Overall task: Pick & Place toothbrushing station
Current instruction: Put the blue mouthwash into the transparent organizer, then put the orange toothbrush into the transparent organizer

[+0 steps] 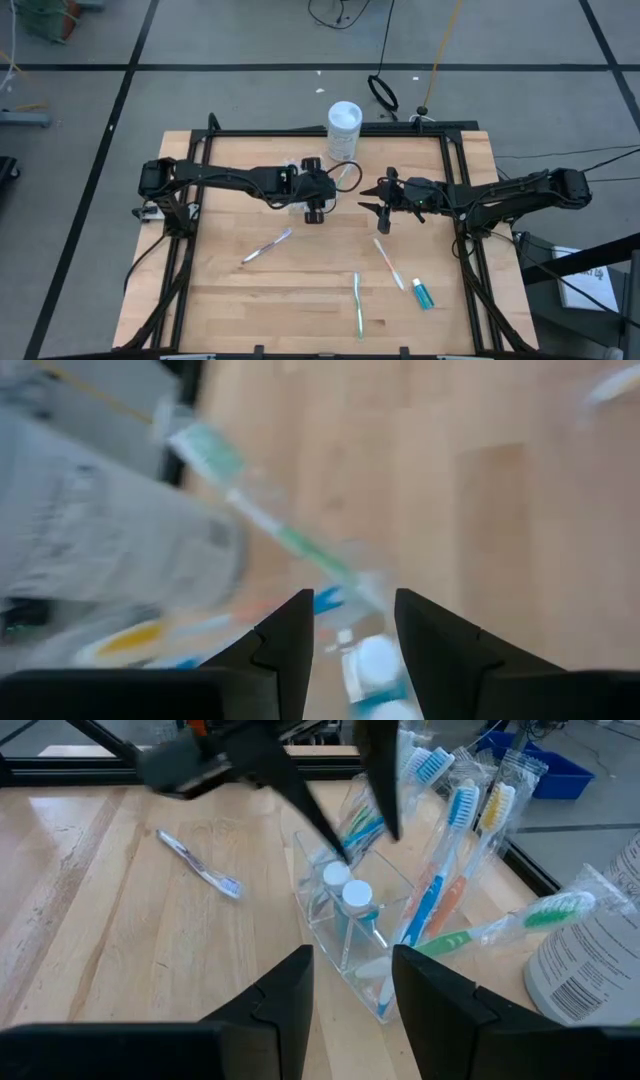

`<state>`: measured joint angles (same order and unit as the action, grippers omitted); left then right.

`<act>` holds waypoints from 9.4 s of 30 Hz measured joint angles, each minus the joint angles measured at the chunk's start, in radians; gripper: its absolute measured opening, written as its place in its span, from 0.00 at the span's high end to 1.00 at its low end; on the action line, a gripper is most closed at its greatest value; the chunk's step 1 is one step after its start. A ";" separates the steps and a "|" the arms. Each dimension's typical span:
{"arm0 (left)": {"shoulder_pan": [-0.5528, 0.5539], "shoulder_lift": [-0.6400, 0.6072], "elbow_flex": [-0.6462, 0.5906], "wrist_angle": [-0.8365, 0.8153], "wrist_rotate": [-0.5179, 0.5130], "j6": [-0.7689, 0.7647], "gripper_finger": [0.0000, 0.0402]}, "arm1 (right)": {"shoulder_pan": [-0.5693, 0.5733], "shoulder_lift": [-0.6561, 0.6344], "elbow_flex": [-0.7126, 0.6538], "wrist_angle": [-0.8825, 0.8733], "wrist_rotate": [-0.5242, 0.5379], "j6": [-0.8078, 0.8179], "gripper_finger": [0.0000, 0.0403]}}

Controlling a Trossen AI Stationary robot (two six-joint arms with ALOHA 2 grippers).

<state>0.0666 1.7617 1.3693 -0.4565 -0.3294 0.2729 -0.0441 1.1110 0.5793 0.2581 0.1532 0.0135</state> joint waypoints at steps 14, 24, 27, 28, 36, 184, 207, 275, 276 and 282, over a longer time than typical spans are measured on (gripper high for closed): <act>0.005 0.080 -0.003 0.002 0.032 0.040 0.63 | 0.000 0.000 0.000 0.007 0.001 0.000 0.68; 0.033 0.085 -0.002 -0.039 -0.020 0.005 0.63 | 0.000 0.000 0.000 0.009 0.000 -0.007 0.68; 0.035 0.085 -0.002 -0.044 -0.006 0.004 0.63 | 0.000 0.000 0.000 0.012 0.000 -0.007 0.68; 0.035 0.085 -0.002 -0.053 -0.006 0.008 0.63 | 0.000 0.000 0.000 0.012 0.000 -0.007 0.68; 0.036 0.084 0.000 -0.114 -0.048 0.020 0.63 | 0.000 0.000 0.000 0.012 -0.001 -0.007 0.68; -0.098 -0.373 -0.066 -0.296 -0.304 -0.219 0.63 | 0.000 0.000 0.000 0.027 -0.001 0.054 0.68; -0.220 -0.588 -0.524 -0.216 0.215 -0.546 0.63 | 0.195 0.229 0.235 -0.295 0.083 0.258 0.68; -0.220 -0.588 -0.544 -0.152 0.224 -0.347 0.63 | -0.115 0.473 0.134 1.028 0.058 -0.120 0.98; -0.220 -0.588 -0.544 -0.143 0.224 -0.335 0.63 | -0.126 0.500 0.143 1.026 0.055 -0.120 0.98; -0.218 -0.588 -0.544 -0.110 0.224 -0.262 0.63 | -0.183 0.671 0.203 1.062 0.059 -0.124 0.97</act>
<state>-0.1516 1.1736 0.8257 -0.5662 -0.1055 0.0106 -0.2266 1.7819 0.7821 1.3198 0.2120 -0.1105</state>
